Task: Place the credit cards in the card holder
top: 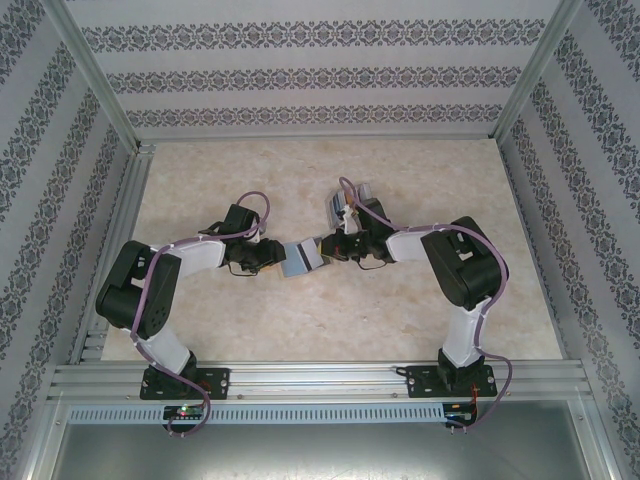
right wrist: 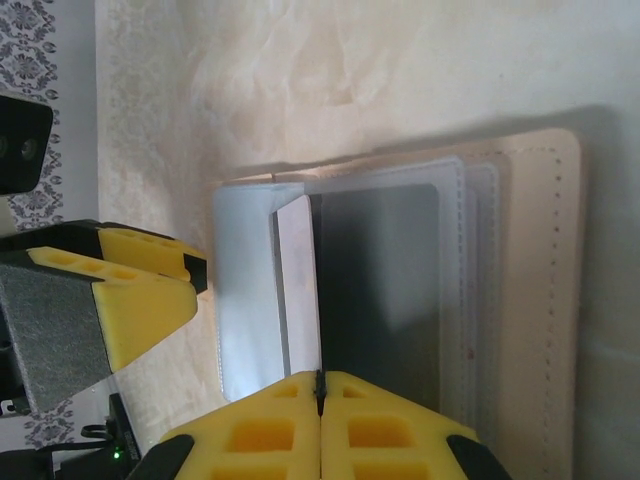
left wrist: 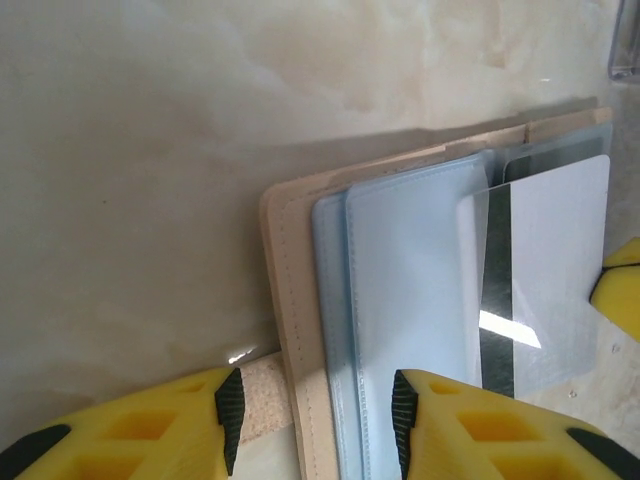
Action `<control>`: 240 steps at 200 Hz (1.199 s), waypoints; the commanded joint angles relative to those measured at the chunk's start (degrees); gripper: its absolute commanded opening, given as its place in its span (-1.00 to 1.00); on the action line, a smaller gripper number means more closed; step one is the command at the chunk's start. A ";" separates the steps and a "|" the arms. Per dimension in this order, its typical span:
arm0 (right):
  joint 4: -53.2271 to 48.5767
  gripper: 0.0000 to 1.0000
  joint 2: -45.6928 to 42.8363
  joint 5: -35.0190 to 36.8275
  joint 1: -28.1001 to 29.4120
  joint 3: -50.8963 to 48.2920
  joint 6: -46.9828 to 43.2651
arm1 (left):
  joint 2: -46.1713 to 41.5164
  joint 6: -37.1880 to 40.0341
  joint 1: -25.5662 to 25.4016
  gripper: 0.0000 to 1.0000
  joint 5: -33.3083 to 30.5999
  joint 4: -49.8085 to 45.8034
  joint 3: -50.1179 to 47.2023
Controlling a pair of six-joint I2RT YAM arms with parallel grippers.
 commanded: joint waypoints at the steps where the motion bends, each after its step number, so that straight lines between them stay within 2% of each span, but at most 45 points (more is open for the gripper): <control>1: -0.96 -0.84 1.07 0.15 1.46 2.48 -1.18 | 1.75 0.83 0.28 -0.07 0.40 0.73 0.48; 32: -0.83 -0.84 1.58 0.65 2.54 2.68 -0.10 | 1.66 0.92 0.32 -0.07 0.36 0.58 0.43; 106: 1.13 -0.84 0.54 9.77 5.23 1.79 3.63 | 1.32 0.79 0.30 -0.07 0.78 0.60 0.16; 147: -4.72 -0.81 -0.33 13.99 8.12 3.55 -0.14 | 1.27 0.58 0.25 -0.07 0.97 1.07 -0.04; 174: -12.71 -0.78 0.16 18.69 10.51 7.22 -4.78 | 1.32 0.41 0.33 -0.07 1.22 1.33 -0.05; 225: -19.86 -0.70 2.88 21.39 13.70 13.34 -8.57 | 1.12 0.14 0.28 -0.07 1.57 1.69 -0.21; 240: -20.20 -0.61 3.25 20.50 13.82 14.00 -8.70 | 1.18 0.14 0.28 -0.07 1.59 1.69 -0.22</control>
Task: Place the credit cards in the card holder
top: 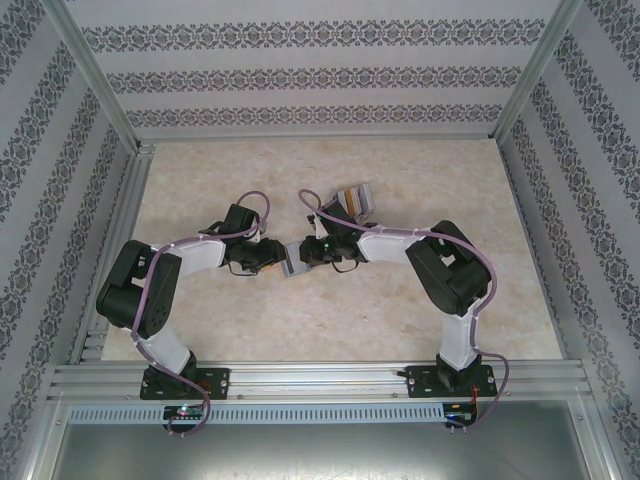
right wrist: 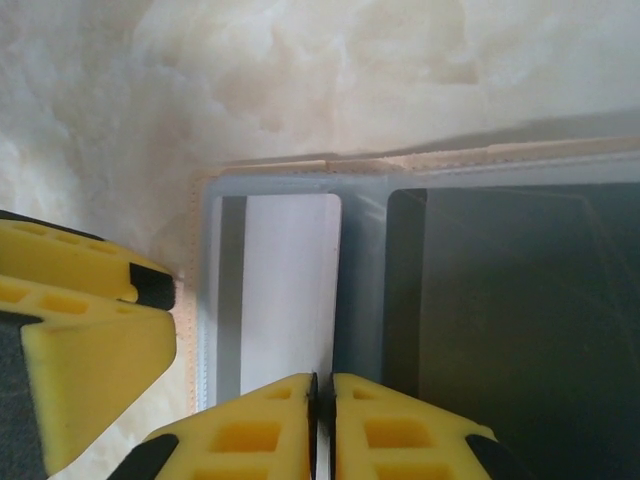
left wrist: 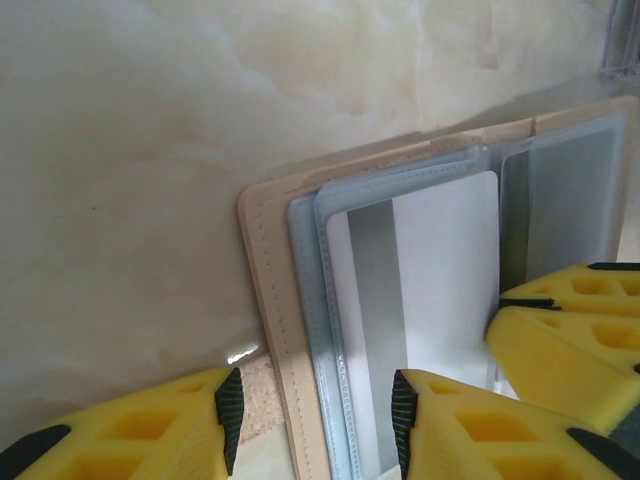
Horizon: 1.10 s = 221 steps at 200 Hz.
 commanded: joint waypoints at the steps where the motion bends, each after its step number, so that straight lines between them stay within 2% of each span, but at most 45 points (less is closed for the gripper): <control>1: -3.34 -0.60 1.38 -0.04 1.47 2.28 -2.87 | 1.01 0.14 0.29 -0.07 1.16 1.36 -0.25; 17: -3.23 -0.54 0.49 -0.29 1.12 1.74 -2.84 | 0.90 0.32 0.30 -0.07 0.85 1.15 -0.40; 38: -4.06 -0.31 -1.86 0.07 0.14 0.74 -3.20 | 0.97 0.49 0.31 -0.07 0.54 0.88 -0.40; 65: -4.56 -0.19 -6.08 0.59 -1.73 -1.89 -3.56 | 1.16 0.82 0.28 -0.08 -0.20 0.53 -0.29; 109: -6.23 -0.17 -8.30 1.16 -4.51 -3.50 -4.67 | 2.03 1.07 0.31 -0.08 -0.54 0.58 0.02; 177: -6.85 -0.20 -3.17 -2.47 -1.37 1.36 -5.08 | 3.22 1.03 0.30 -0.09 -0.83 1.14 0.00; 221: -10.96 -0.20 0.93 1.48 -0.36 4.94 -6.61 | 3.62 1.37 0.30 -0.10 -1.36 1.03 -0.18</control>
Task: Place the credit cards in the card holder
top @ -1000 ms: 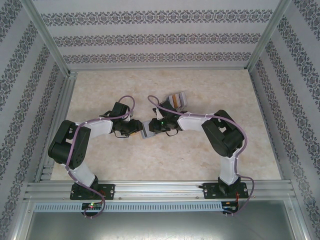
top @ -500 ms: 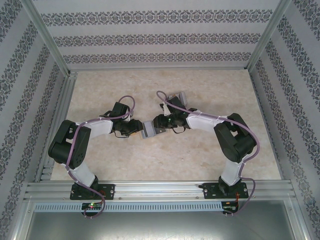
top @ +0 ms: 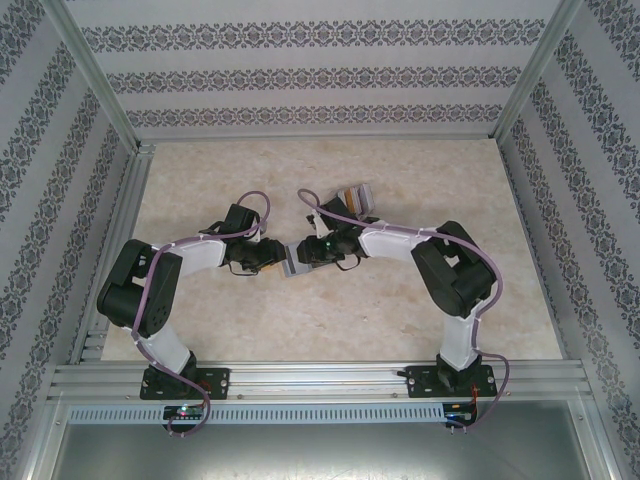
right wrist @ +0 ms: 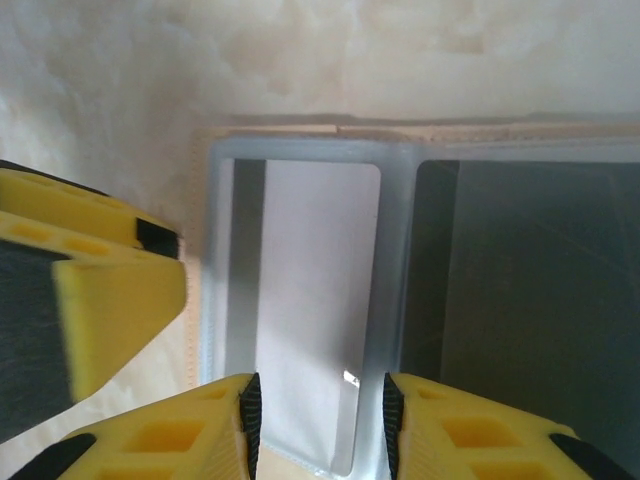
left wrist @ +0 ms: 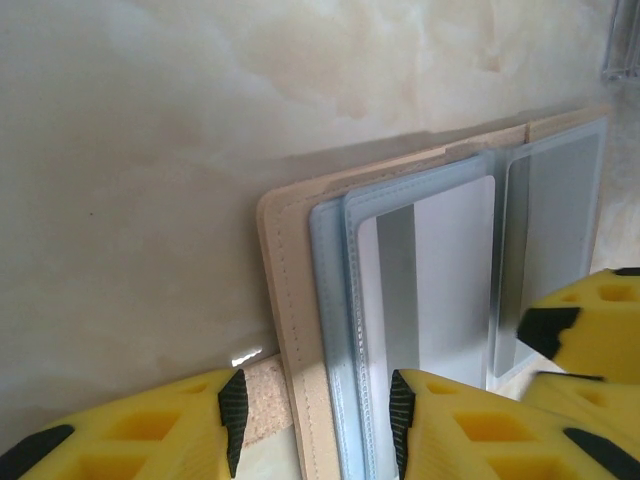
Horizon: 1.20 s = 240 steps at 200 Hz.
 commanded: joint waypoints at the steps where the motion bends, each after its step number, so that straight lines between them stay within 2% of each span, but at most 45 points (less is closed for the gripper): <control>1: -3.59 -0.20 2.05 2.46 0.54 2.75 -2.16 | 3.16 1.42 0.26 -0.10 -1.31 0.78 -0.23; 147: -11.95 -0.21 -1.30 15.25 0.02 2.68 -5.74 | 2.99 1.49 0.23 -0.11 -1.42 0.84 -0.79; 175: -10.76 -0.21 -2.17 13.69 -0.40 1.74 -4.98 | 2.31 1.38 0.25 -0.11 -1.14 0.45 -0.57; 214: -4.89 -0.21 -6.78 3.99 -0.81 -0.59 -2.29 | -0.79 0.93 0.31 -0.09 -0.21 -1.35 1.07; 240: -4.65 -0.21 -9.75 2.12 -1.10 -1.06 -1.80 | -2.45 1.19 0.31 -0.05 -0.04 -3.20 4.02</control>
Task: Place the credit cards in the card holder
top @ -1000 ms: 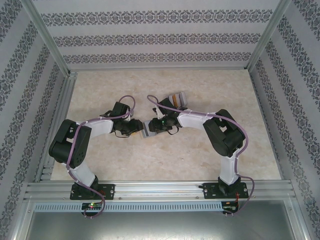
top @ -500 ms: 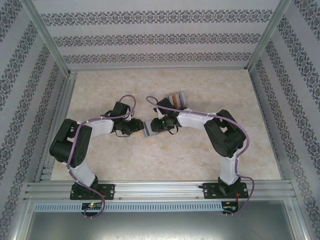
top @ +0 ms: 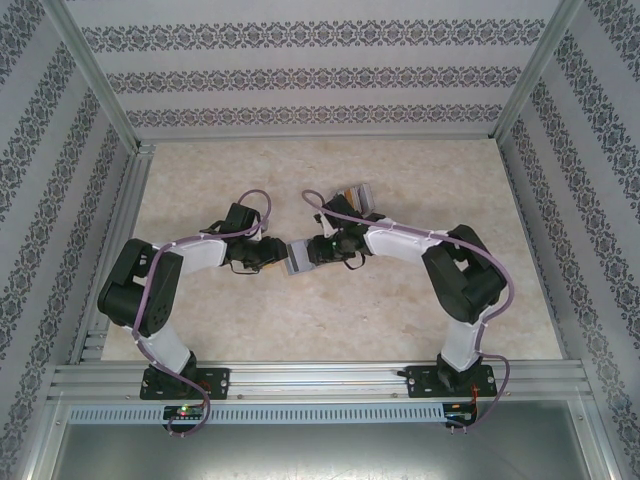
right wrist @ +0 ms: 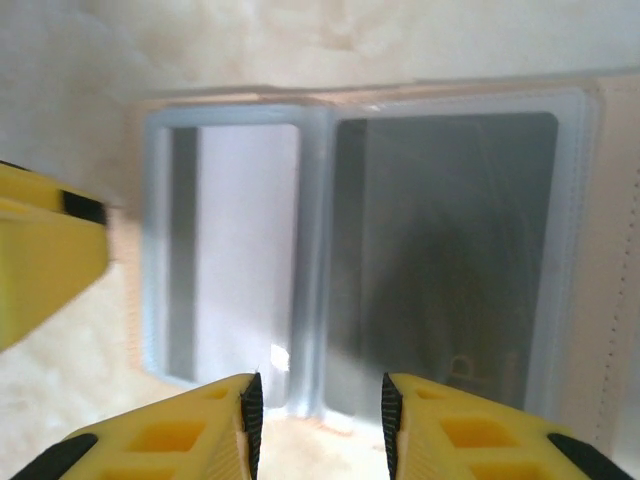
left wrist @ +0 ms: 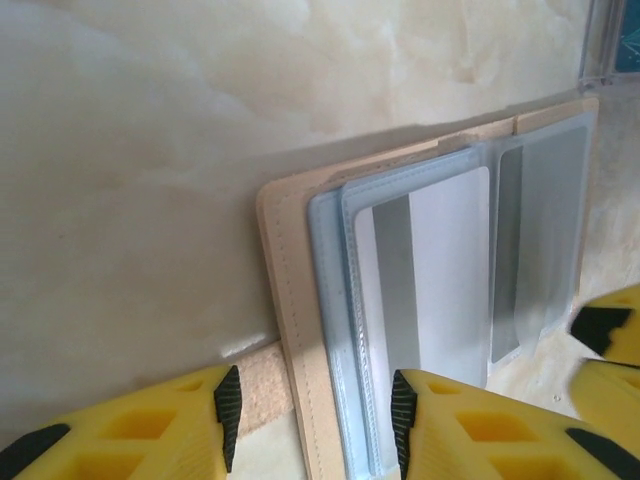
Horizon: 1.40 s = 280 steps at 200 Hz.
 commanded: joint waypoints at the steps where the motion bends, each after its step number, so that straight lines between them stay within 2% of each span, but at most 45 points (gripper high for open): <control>1: 2.48 -0.21 -4.46 -3.98 -0.60 -0.76 1.42 | -2.33 1.24 0.33 -0.05 -0.42 -3.54 3.46; 34: 3.21 -0.21 -6.67 -4.19 -1.50 -4.82 2.24 | -0.12 3.53 0.35 -0.03 -1.78 -7.36 10.23; 75: 7.61 -0.21 -7.96 -5.49 -1.55 -11.90 4.83 | 7.15 5.94 0.64 -0.04 -1.49 -9.01 17.85; 111: 11.85 -0.21 -5.88 -5.49 -1.53 -14.57 6.82 | 11.44 6.82 0.97 -0.08 0.00 -9.77 20.07; 129: 14.05 -0.21 -3.94 -5.23 -1.60 -14.37 7.46 | 10.14 7.52 1.14 -0.22 -1.12 -10.61 18.03; 152: 15.75 -0.20 -1.37 -4.80 -1.72 -13.15 8.06 | 6.41 7.01 1.53 -0.25 -2.97 -9.82 12.28; 196: 17.57 -0.21 2.95 -2.08 -2.06 -8.85 7.65 | 0.19 4.01 1.48 -0.24 -0.25 -6.66 2.51; 231: 16.82 -0.21 7.41 -3.56 -2.06 -2.75 7.34 | -3.15 -0.08 1.16 -0.22 3.17 -1.84 -4.04; 249: 16.20 -0.21 9.44 -4.63 -2.04 0.48 7.41 | -4.12 -2.83 -0.41 -0.21 4.52 0.80 -6.24; 280: 12.49 -0.20 14.12 -7.47 -1.95 8.21 6.57 | -6.09 -6.66 -6.08 -0.20 3.33 2.32 -7.47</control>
